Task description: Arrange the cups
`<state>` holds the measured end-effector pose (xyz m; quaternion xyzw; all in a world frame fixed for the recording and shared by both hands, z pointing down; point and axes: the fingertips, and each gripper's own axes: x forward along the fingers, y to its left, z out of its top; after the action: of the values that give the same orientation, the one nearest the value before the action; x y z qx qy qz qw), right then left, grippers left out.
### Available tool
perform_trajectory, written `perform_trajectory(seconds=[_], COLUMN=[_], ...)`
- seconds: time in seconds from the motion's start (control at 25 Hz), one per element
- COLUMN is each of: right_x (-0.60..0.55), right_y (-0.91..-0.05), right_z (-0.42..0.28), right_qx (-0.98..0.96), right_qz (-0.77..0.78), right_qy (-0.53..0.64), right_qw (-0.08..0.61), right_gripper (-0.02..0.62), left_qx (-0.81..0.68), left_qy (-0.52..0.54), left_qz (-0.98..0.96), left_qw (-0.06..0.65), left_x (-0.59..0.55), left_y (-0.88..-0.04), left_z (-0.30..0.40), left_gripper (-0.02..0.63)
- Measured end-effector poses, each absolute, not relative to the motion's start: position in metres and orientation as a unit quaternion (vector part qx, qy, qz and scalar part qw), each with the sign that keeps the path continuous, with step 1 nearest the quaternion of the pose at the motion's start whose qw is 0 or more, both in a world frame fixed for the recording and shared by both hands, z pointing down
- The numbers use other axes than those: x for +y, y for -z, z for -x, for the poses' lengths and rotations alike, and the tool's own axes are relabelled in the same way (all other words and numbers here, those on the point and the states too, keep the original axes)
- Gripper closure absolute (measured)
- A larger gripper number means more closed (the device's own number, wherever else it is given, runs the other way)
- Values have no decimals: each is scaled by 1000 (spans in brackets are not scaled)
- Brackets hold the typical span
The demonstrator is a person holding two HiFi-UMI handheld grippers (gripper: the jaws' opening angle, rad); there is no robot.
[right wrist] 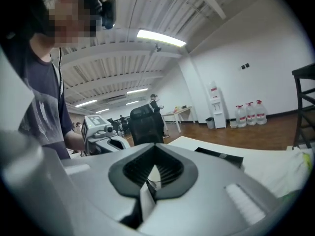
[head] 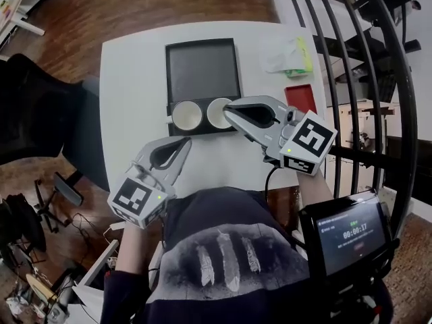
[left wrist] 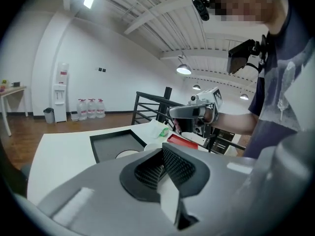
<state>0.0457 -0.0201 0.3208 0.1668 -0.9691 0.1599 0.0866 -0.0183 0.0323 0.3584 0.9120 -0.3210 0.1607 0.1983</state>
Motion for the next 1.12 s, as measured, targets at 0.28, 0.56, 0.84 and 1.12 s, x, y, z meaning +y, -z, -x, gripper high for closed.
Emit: perform_trajectory(seconds=[0.28,0.56,0.84,1.12], right_x=[-27,-31,-28,-32], right_y=[-316,-306,-313,-316], right_z=[-39,-29,-35,-30], right_qx=[-969,-973,-971,-969], right_qz=[-171,-161,-165,-175], right_qy=[-158,-151,-158,-157], right_qw=[81,71,74,81], right_gripper=[591,591,591,591], left_qx=[-310,-318,-315,-319], left_qy=[-162,-166,-172,-165], left_qz=[-915,-910,-913,-910], left_qw=[202,209,196,208], left_x=[32,30,26,22], left_y=[-361,-361,-358,-358], left_z=[20,27,25,34], left_gripper=[592,592,592,592])
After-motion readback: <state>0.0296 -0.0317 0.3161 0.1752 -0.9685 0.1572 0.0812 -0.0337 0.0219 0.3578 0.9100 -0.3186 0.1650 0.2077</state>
